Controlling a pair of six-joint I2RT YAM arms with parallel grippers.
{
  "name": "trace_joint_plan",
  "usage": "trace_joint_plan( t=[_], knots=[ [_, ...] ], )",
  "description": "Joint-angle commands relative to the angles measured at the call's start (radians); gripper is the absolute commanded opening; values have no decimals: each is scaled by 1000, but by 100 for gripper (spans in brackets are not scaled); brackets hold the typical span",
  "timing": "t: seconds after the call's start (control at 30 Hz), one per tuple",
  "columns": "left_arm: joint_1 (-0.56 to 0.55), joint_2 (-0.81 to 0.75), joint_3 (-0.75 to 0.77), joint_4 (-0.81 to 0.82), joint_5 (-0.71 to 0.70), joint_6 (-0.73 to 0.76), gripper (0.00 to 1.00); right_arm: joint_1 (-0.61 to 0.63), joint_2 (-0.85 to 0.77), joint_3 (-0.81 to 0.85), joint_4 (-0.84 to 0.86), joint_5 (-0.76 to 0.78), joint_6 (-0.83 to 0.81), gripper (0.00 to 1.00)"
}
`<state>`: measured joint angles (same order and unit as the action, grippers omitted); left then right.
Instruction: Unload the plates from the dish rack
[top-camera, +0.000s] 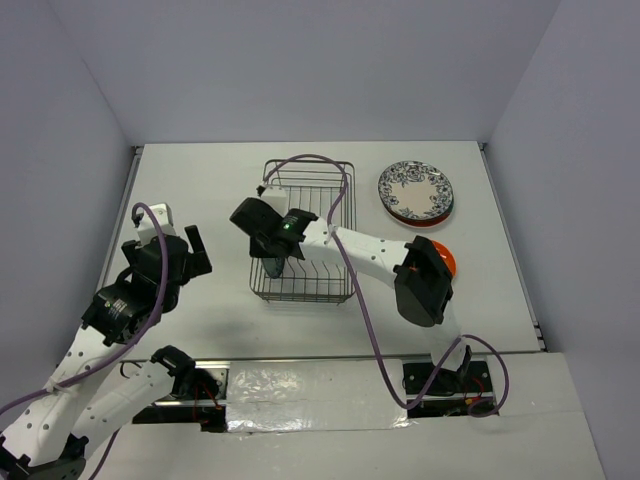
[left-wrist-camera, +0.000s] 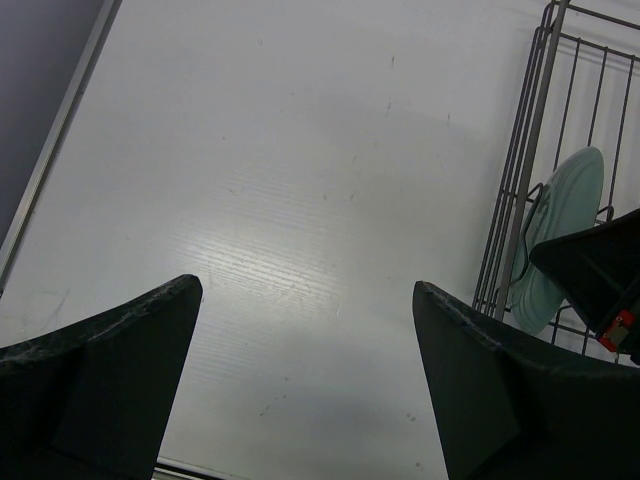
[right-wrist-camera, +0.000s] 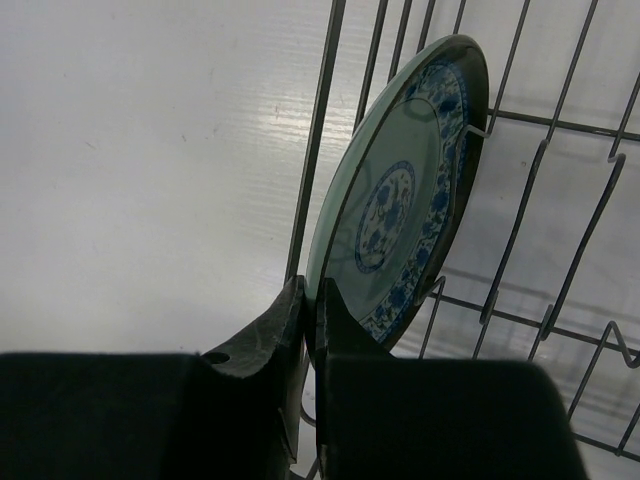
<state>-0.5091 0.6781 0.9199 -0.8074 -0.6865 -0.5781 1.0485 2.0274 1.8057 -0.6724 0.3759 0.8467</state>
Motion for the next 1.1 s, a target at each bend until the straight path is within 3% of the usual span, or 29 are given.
trace_joint_plan(
  t=[0.0,0.57,0.77,0.87,0.93,1.07],
  knots=[
    [4,-3,4,31,2,15,100,-8,-62,4,14,17,35,0],
    [4,0,5,31,2,15,100,-8,-113,156,-30,-173,-268,0],
    [4,-6,5,28,-4,11,99,-10,-200,167,-43,-203,-371,0],
    [3,-6,5,28,-2,11,100,-7,-288,153,-67,-161,-451,0],
    [4,-6,7,28,-4,11,100,-10,-355,152,-108,-53,-497,0],
    [4,-11,4,30,-1,12,99,-114,-490,64,-199,40,-519,0]
  ],
)
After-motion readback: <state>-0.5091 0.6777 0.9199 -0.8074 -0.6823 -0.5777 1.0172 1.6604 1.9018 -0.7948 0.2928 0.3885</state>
